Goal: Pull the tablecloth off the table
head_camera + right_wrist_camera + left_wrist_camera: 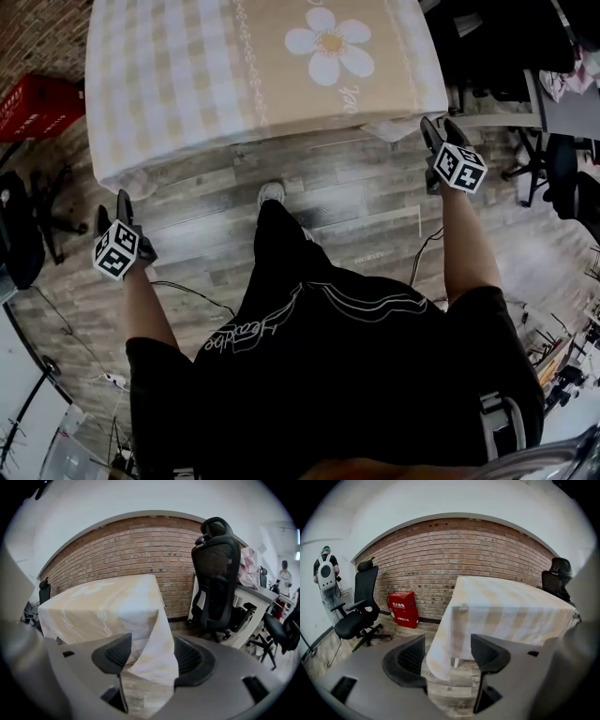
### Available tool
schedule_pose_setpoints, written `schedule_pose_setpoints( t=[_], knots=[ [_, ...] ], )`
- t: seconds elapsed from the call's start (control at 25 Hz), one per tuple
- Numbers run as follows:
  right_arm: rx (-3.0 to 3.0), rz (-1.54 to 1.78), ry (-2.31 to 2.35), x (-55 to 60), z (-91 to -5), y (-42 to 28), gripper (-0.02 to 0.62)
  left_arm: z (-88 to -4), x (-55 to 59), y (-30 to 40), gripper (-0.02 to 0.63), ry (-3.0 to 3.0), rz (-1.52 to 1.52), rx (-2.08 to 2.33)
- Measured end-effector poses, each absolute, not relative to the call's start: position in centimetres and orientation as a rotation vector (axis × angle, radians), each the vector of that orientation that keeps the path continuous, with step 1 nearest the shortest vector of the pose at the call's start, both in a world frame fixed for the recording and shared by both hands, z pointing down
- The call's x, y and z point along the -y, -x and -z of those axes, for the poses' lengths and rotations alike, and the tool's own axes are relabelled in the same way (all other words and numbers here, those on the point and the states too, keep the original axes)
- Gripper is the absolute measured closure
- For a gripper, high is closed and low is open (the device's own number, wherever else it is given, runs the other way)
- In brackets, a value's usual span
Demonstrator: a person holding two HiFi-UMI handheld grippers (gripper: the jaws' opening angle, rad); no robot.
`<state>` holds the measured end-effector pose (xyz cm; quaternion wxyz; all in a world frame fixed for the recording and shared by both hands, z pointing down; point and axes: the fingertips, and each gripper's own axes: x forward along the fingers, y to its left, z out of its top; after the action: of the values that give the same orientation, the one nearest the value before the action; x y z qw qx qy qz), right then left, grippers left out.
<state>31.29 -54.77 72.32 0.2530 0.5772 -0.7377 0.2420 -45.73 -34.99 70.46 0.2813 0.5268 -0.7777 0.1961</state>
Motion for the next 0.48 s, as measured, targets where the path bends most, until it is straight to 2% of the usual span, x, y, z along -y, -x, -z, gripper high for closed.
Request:
schedule_pose_setpoints(
  t=[0.48],
  knots=[
    [1.959, -0.718, -1.65, 57.5, -74.6, -31.3, 0.356, -72.1, 38.4, 47.1, 0.329, -1.452, -0.553, 2.093]
  ],
)
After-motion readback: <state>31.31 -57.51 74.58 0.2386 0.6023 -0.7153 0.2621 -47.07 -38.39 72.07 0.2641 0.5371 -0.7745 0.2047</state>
